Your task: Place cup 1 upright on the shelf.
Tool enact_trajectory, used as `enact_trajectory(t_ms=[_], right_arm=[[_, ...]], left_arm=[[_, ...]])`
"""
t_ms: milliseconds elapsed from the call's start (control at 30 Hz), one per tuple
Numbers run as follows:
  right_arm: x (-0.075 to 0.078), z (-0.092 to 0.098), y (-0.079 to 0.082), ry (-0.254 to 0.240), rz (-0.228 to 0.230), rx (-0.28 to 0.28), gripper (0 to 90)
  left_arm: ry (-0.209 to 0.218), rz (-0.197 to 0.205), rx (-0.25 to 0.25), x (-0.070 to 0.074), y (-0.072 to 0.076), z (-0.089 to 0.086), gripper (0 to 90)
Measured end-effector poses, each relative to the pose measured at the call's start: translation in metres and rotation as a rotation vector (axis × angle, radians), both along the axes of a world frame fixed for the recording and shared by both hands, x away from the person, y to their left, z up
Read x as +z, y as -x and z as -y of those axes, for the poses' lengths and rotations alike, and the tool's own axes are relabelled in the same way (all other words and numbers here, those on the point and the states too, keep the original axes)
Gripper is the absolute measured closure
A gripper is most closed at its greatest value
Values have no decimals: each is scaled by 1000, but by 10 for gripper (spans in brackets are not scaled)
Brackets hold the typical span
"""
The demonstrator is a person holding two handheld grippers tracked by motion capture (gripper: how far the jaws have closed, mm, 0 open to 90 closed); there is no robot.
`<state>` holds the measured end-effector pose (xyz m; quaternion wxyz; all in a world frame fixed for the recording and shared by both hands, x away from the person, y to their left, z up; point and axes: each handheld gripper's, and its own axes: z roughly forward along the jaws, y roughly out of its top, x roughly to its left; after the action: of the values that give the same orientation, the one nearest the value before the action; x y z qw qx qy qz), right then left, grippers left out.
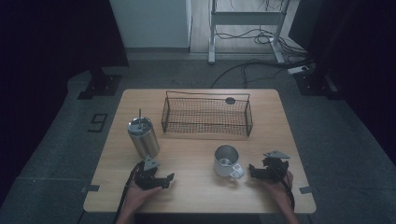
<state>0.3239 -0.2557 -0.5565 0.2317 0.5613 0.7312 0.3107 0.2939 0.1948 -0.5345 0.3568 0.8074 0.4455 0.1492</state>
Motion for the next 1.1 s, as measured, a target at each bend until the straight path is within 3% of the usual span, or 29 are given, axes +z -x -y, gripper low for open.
enact_trajectory(t_ms=[233,367,533,767,1000,1100], right_arm=[[0,2,-1,-2,-1,-41,0],[0,4,-4,1,0,-51,0],[0,7,-5,-1,-1,-61,0],[0,7,-4,-3,1,-69,3],[0,8,-4,-3,4,-79,13],[0,8,-4,-4,5,-88,20]], left_arm=[[6,-14,1,-2,-2,-1,152],[31,-9,-7,0,0,-1,156],[15,-13,-22,-4,0,1,155],[37,-14,8,-2,2,-5,163],[49,-18,-47,0,4,4,164],[63,-9,-37,4,3,2,174]])
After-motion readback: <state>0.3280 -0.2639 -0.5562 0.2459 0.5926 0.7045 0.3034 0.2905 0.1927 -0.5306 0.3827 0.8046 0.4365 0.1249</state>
